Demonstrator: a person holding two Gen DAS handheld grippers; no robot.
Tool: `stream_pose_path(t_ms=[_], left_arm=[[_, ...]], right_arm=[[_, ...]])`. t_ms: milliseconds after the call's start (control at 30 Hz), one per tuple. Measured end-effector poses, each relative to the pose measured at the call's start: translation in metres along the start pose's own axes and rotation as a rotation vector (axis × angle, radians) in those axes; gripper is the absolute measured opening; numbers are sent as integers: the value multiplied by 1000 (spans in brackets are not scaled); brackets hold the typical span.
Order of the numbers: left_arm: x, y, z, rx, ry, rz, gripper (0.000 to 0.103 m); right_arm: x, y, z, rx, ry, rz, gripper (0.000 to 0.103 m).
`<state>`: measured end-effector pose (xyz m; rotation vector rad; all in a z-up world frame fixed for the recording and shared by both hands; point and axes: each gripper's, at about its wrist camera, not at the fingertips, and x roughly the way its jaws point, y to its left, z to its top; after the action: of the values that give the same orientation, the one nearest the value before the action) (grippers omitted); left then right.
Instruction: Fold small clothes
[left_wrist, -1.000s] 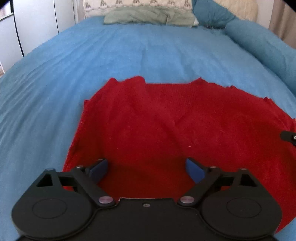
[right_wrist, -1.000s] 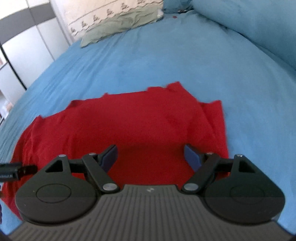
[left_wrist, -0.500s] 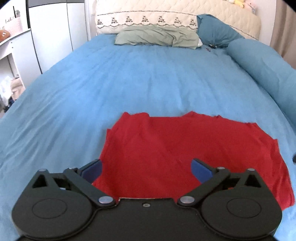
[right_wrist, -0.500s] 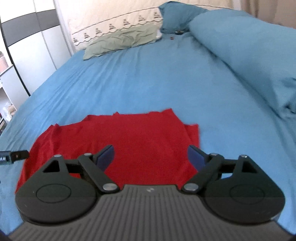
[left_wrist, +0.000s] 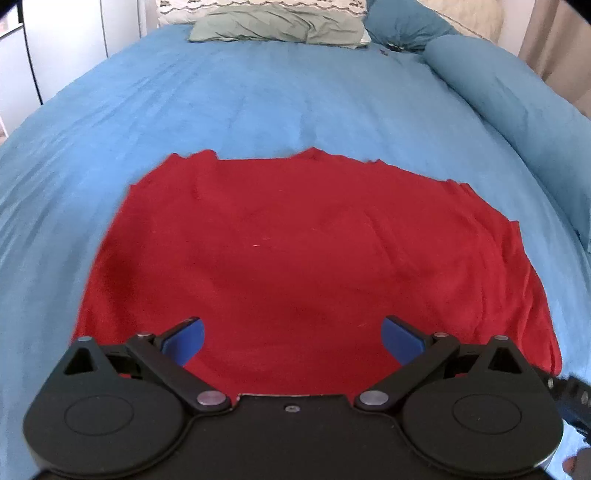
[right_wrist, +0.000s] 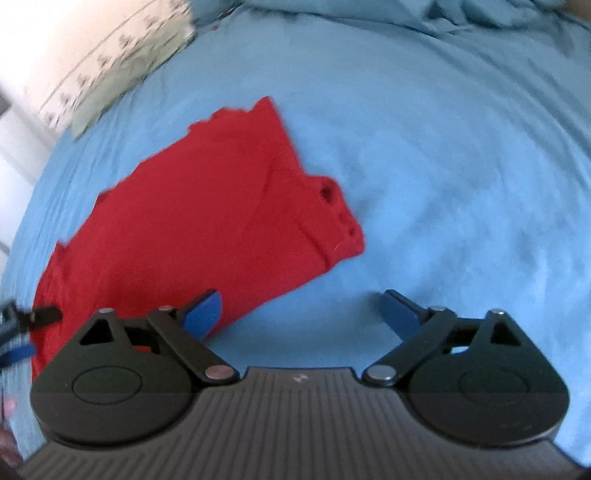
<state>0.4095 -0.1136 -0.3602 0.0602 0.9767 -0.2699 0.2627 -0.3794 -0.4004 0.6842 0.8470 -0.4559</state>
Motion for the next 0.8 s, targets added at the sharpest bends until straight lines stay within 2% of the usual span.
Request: stream_pose_path(t_ms=[67,133,233,467,500,600,733,800], left_arm=[[3,-4,1,2,-1,-8,103],[7,-6,5,6,-3,-16,103],[11,-6,11,5,-13,-18,103],[19,-4,27,-7,-18,-24,103],[20,-5,28,-4,-19,-23,103],[25,-5,29,-3,-22,-4,103],[33,-3,28,-15,-18,0,103],[36,-3,28,-11,-13,6,103]], right_arm=[[7,-7,5,52,-45,26,103],[12,-11,14,88,-77,52,91],[18,-14,30,136,-94,79,79],[39,-29,44,251,-74,145,77],[39,-29,46,244,-69,146,73],[37,-22,50,162,-37,171,46],[42,-17,52,81,-7,170,47],[49,-22,53,109,4,185,47]])
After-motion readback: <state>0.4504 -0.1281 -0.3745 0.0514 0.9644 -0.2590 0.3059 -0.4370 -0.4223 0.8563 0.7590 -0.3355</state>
